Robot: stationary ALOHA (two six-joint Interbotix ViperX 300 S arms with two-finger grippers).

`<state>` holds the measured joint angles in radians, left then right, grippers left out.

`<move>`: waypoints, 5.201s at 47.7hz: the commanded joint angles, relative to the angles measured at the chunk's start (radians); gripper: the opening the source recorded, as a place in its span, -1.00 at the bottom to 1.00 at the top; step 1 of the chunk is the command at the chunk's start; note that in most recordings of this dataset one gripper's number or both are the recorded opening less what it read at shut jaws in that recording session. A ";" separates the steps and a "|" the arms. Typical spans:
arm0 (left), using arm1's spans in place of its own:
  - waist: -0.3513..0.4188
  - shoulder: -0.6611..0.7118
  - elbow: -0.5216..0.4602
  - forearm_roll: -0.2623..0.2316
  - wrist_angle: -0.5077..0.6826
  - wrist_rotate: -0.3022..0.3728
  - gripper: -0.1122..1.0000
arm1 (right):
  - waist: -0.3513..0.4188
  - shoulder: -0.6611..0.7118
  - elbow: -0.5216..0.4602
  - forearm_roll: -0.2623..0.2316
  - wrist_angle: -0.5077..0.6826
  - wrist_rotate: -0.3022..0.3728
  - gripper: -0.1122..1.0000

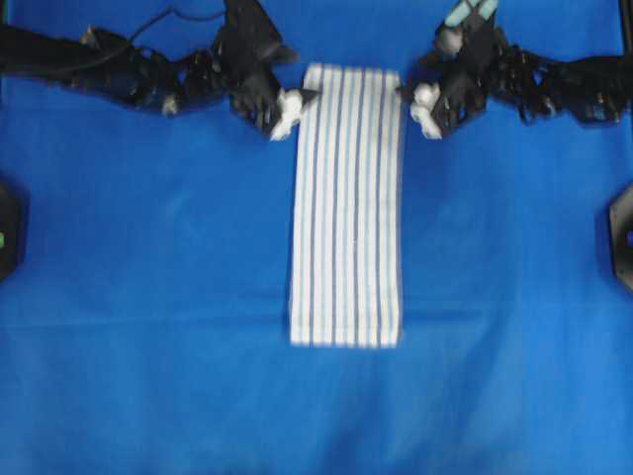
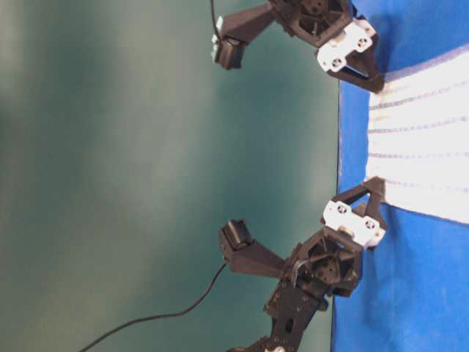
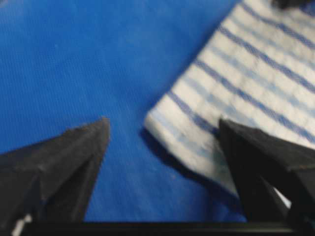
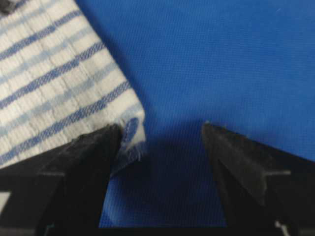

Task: Fold the blue towel.

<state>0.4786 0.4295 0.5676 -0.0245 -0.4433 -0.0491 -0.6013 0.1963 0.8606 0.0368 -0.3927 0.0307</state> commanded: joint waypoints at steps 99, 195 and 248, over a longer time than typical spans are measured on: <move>-0.112 -0.287 0.051 0.000 0.160 0.114 -0.74 | 0.126 -0.345 0.100 0.009 0.052 0.018 -0.67; -0.591 -0.296 0.167 -0.002 0.190 0.009 -0.16 | 0.710 -0.272 0.066 0.236 0.259 0.021 -0.53; -0.565 -1.284 0.502 0.002 0.434 0.054 0.27 | 0.615 -1.091 0.169 -0.049 0.526 0.005 0.29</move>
<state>-0.0982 -0.7777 1.0462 -0.0261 -0.0061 -0.0077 0.0353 -0.8253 1.0201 0.0015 0.1120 0.0368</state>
